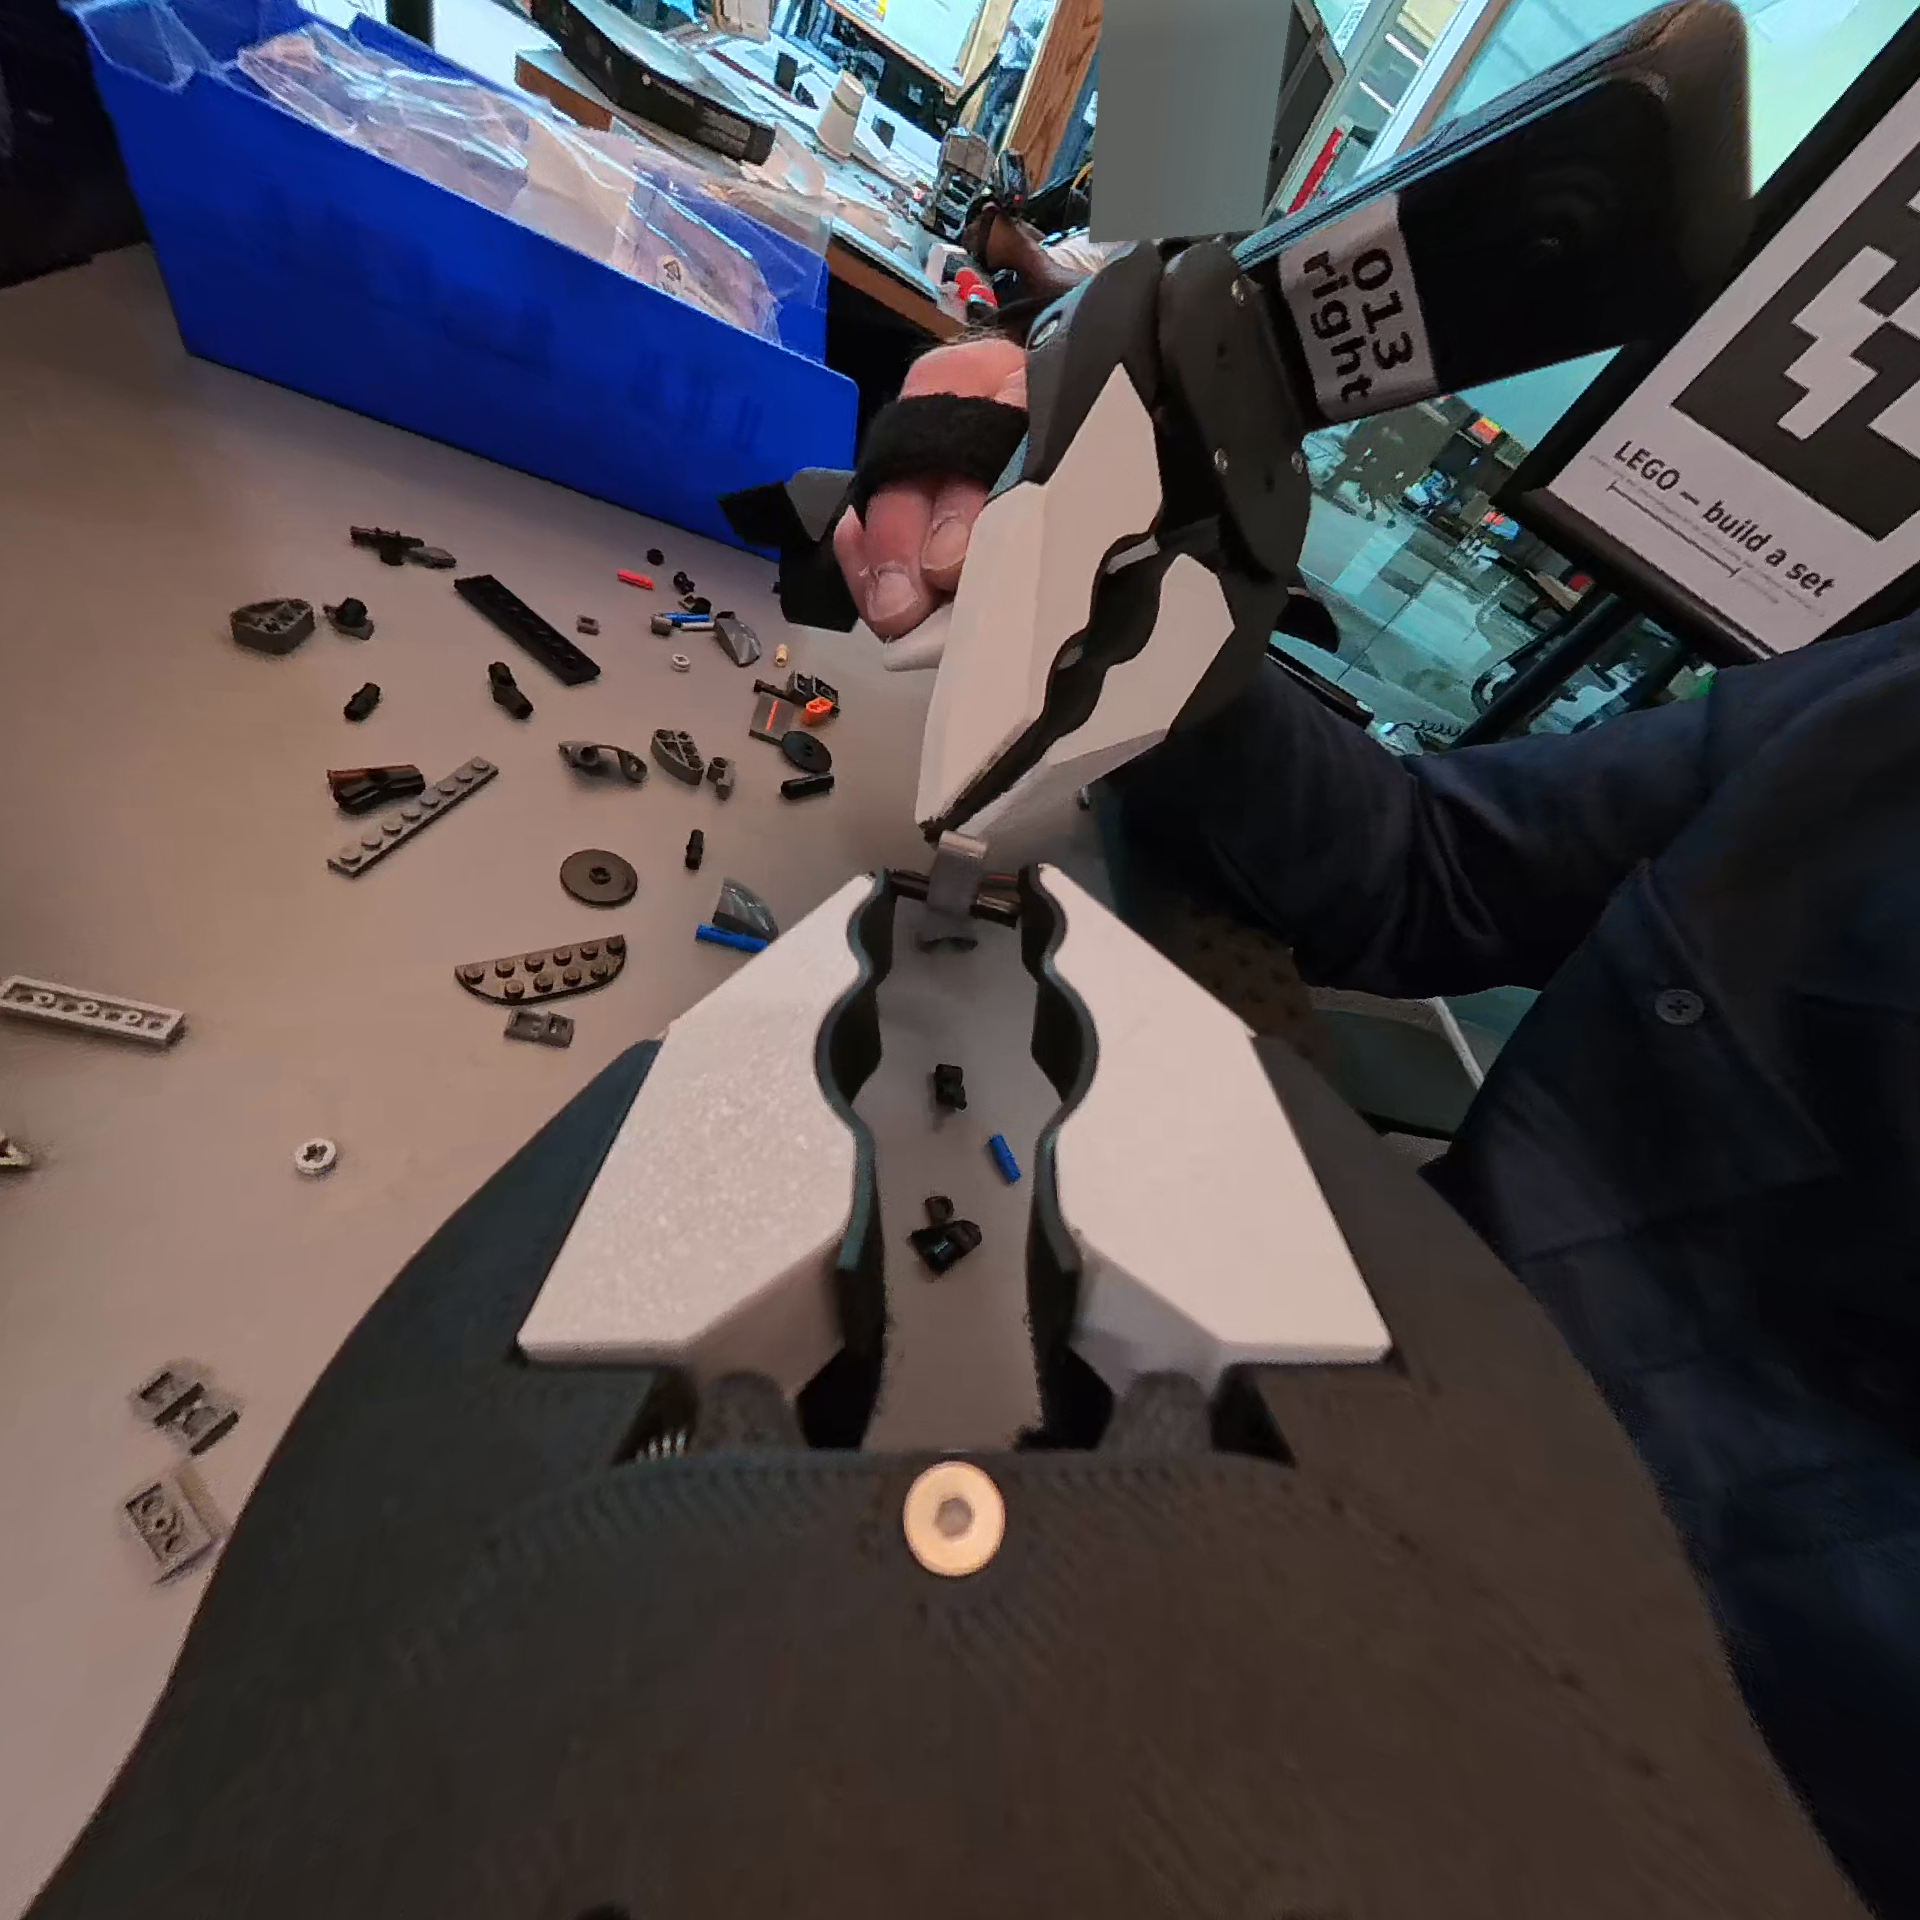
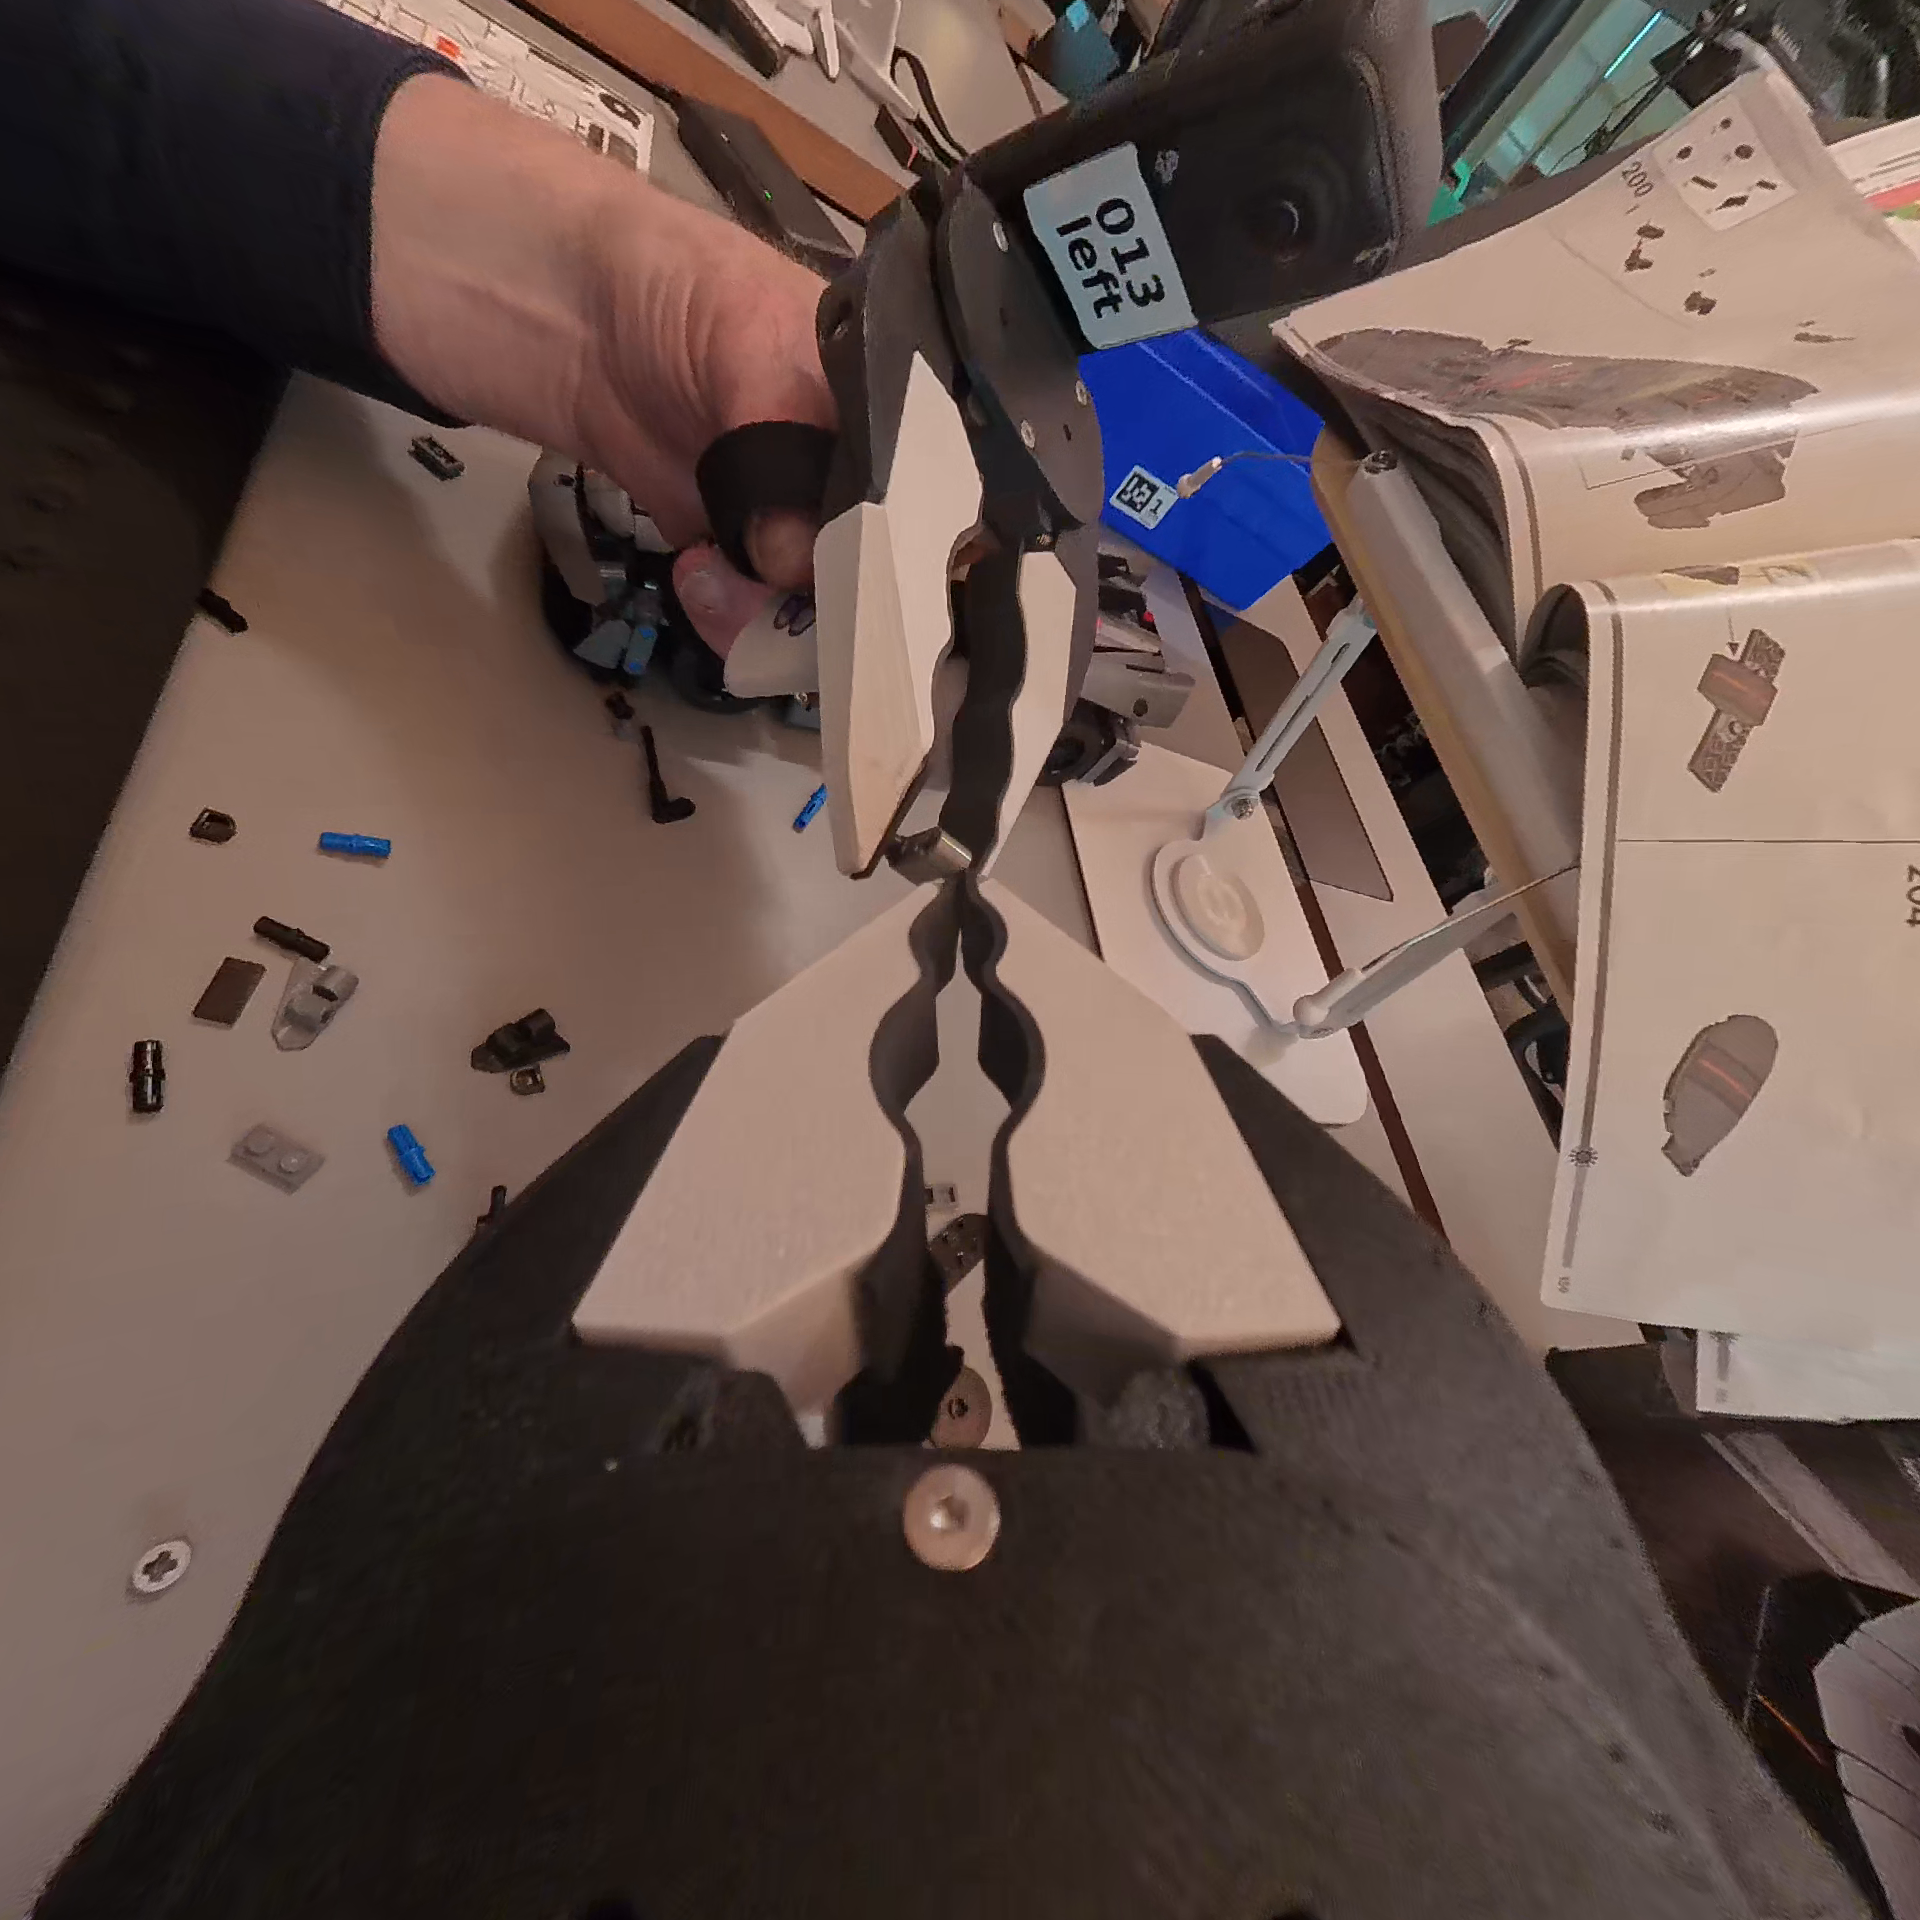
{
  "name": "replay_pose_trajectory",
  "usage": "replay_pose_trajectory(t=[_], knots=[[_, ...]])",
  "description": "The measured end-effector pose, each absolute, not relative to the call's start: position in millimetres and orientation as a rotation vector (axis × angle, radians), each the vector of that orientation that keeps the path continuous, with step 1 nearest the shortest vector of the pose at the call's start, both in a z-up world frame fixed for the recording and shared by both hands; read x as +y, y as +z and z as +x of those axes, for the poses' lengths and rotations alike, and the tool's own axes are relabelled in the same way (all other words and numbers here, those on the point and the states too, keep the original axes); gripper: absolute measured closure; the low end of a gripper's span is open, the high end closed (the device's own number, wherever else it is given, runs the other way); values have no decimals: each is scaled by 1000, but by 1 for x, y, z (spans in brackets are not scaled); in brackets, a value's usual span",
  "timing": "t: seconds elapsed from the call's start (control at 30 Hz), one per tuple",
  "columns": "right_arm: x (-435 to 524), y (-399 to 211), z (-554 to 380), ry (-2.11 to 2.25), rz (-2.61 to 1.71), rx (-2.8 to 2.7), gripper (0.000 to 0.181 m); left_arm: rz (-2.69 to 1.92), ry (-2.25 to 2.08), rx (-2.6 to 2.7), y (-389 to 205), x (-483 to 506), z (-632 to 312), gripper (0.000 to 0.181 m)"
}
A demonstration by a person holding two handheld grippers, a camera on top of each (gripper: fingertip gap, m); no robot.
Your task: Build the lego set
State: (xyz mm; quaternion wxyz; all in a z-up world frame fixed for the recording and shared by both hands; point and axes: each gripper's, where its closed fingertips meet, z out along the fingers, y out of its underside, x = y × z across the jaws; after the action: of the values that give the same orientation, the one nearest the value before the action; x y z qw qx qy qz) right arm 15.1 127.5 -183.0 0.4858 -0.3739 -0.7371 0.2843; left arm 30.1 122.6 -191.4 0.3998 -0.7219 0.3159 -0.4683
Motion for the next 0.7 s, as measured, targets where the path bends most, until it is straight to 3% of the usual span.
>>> replay_pose_trajectory(t=[0.33, 0.7], knots=[[121, -187, 12, 585, -842, -1833, 165, -1840, -1289, 808, -192, 115, 33, 159], [104, -209, 14, 515, -804, -1982, 172, -1968, -1370, 870, -212, 101, 33, 159]])
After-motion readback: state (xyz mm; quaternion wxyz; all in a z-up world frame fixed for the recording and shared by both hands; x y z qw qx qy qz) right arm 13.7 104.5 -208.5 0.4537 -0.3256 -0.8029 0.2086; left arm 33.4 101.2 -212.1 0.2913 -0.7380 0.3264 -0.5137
